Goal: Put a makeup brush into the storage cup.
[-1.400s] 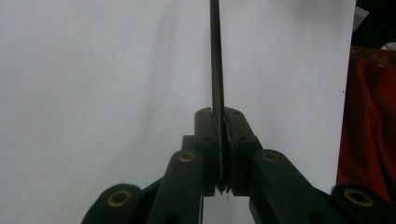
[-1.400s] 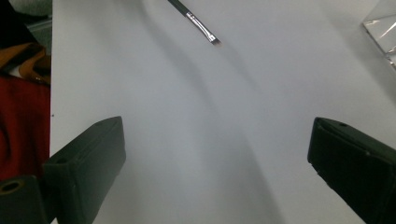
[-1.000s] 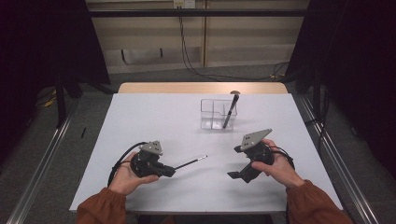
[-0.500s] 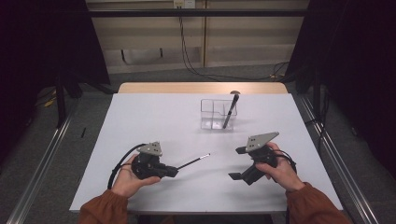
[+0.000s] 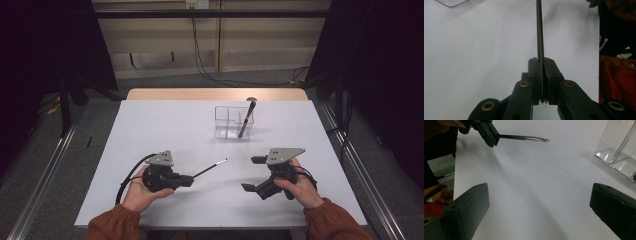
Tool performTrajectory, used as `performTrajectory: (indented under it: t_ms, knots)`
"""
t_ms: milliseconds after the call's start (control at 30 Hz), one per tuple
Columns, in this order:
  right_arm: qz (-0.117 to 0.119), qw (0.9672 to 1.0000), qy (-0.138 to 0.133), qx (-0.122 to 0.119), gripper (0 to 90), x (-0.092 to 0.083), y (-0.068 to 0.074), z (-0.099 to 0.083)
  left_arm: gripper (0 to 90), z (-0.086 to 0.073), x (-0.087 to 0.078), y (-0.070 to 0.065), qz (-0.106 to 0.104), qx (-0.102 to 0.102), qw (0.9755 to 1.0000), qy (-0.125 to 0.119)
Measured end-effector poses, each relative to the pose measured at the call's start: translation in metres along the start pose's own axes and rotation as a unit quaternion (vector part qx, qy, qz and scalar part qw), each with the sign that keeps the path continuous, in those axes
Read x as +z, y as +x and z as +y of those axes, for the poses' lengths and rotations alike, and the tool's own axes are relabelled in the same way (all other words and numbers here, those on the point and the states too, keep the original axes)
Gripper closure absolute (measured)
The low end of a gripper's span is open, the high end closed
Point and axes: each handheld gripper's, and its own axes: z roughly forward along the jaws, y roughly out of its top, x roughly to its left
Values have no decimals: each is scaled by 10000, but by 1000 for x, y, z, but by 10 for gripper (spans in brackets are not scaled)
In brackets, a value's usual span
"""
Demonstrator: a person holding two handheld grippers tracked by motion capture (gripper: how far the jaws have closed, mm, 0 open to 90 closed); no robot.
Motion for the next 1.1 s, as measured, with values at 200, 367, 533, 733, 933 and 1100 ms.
performTrajectory:
  t_ms: [200,367,533,733,933,1100]
  knots:
    - [-86,9997,-237,55,18,4,2,0,854,-1,-1,0,56,-8,9998,-198]
    - [-135,9993,-338,65,20,5,1,0,854,0,-1,-3,66,-33,9992,-391]
    - [-159,9982,-570,78,13,5,3,2,854,0,-2,-5,73,-29,9977,-675]
    - [-283,9959,-864,30,38,7,3,3,854,0,-1,-6,23,33,9948,-1018]
    - [-269,9951,-951,-21,54,8,6,6,854,1,-1,-8,14,87,9921,-1248]
    - [-131,9939,-1096,43,48,9,7,9,854,2,-1,-10,5,116,9892,-1463]
